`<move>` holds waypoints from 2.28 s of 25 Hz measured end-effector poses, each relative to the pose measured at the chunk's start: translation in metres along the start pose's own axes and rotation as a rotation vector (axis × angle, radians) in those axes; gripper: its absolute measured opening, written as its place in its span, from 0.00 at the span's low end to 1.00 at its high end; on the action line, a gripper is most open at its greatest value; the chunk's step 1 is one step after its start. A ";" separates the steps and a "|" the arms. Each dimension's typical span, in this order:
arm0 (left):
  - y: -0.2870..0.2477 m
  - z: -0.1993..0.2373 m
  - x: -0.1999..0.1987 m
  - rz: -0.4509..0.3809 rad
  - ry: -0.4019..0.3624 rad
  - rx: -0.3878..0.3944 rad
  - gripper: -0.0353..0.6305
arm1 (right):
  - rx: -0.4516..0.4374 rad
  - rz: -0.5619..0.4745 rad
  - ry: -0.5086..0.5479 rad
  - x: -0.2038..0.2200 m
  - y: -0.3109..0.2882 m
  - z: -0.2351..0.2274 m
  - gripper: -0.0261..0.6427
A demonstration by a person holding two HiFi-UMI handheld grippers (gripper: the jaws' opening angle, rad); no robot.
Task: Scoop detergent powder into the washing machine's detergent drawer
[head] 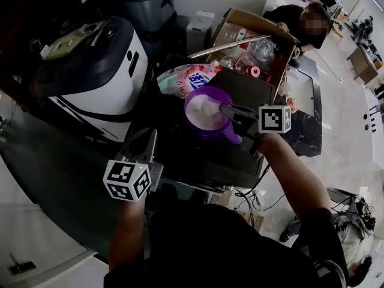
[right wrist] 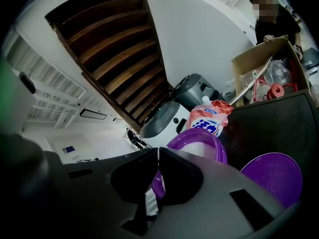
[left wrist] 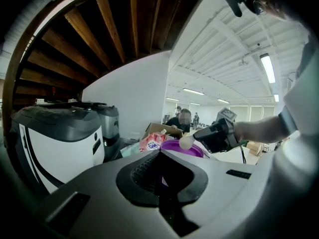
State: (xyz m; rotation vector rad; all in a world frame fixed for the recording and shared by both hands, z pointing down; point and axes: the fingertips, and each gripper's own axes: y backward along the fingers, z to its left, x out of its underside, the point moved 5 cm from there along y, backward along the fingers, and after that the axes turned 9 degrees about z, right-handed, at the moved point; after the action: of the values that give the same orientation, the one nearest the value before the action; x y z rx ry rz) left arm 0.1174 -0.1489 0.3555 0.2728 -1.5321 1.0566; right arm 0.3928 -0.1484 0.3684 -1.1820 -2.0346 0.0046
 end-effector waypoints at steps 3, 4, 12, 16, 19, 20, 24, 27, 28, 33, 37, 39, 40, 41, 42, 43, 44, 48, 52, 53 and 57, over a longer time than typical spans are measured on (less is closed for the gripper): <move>0.005 0.000 0.000 -0.004 0.001 -0.019 0.06 | -0.031 -0.024 0.001 -0.002 0.002 0.002 0.07; 0.006 0.001 0.001 -0.004 0.003 -0.024 0.06 | -0.044 -0.037 -0.005 -0.002 0.003 0.001 0.07; 0.019 0.007 0.008 0.000 0.021 -0.047 0.06 | -0.064 -0.102 -0.015 0.004 0.006 0.002 0.07; 0.027 0.018 0.012 -0.002 0.019 -0.044 0.06 | -0.061 -0.124 -0.007 0.005 0.001 0.011 0.07; 0.035 0.029 0.015 -0.005 0.013 -0.033 0.06 | -0.035 -0.169 -0.019 0.003 0.000 0.015 0.07; 0.038 0.033 0.016 -0.005 0.008 -0.030 0.06 | -0.032 -0.187 -0.020 0.002 0.000 0.018 0.07; 0.051 0.050 0.017 -0.013 -0.016 -0.025 0.06 | -0.015 -0.235 -0.004 0.000 -0.006 0.036 0.07; 0.060 0.062 0.017 -0.020 -0.018 -0.009 0.06 | -0.011 -0.257 0.024 -0.001 -0.013 0.055 0.07; 0.063 0.066 0.017 -0.021 -0.020 -0.005 0.06 | -0.011 -0.264 0.026 -0.001 -0.016 0.061 0.07; 0.079 0.084 0.019 -0.027 -0.022 0.004 0.06 | -0.030 -0.279 0.037 0.004 -0.034 0.092 0.07; 0.090 0.098 0.023 -0.030 -0.021 0.008 0.06 | -0.060 -0.268 0.044 0.013 -0.054 0.116 0.07; 0.095 0.104 0.026 -0.031 -0.019 0.008 0.06 | -0.068 -0.259 0.042 0.017 -0.064 0.125 0.07; 0.097 0.107 0.027 -0.031 -0.017 0.009 0.06 | -0.072 -0.256 0.041 0.019 -0.069 0.128 0.07; 0.100 0.110 0.029 -0.030 -0.016 0.009 0.06 | -0.074 -0.253 0.040 0.021 -0.073 0.131 0.07; 0.103 0.113 0.031 -0.030 -0.014 0.009 0.06 | -0.075 -0.250 0.038 0.023 -0.078 0.134 0.07; 0.106 0.117 0.033 -0.030 -0.013 0.008 0.06 | -0.075 -0.248 0.036 0.025 -0.083 0.137 0.07; 0.109 0.120 0.035 -0.031 -0.012 0.008 0.06 | -0.076 -0.245 0.036 0.027 -0.088 0.140 0.07; 0.124 0.135 0.042 -0.032 -0.006 0.004 0.06 | -0.083 -0.234 0.040 0.032 -0.108 0.154 0.07; 0.141 0.151 0.053 -0.035 0.000 0.006 0.06 | -0.087 -0.230 0.037 0.041 -0.130 0.170 0.07; 0.146 0.155 0.057 -0.035 0.001 0.007 0.06 | -0.086 -0.227 0.034 0.045 -0.136 0.174 0.07; 0.164 0.173 0.072 -0.026 0.007 0.017 0.06 | -0.082 -0.213 0.018 0.060 -0.160 0.190 0.07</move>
State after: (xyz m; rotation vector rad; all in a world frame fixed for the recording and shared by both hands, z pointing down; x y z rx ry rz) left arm -0.1312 -0.1569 0.3621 0.2992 -1.5102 1.0497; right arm 0.1414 -0.1274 0.3286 -1.0053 -2.1529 -0.1949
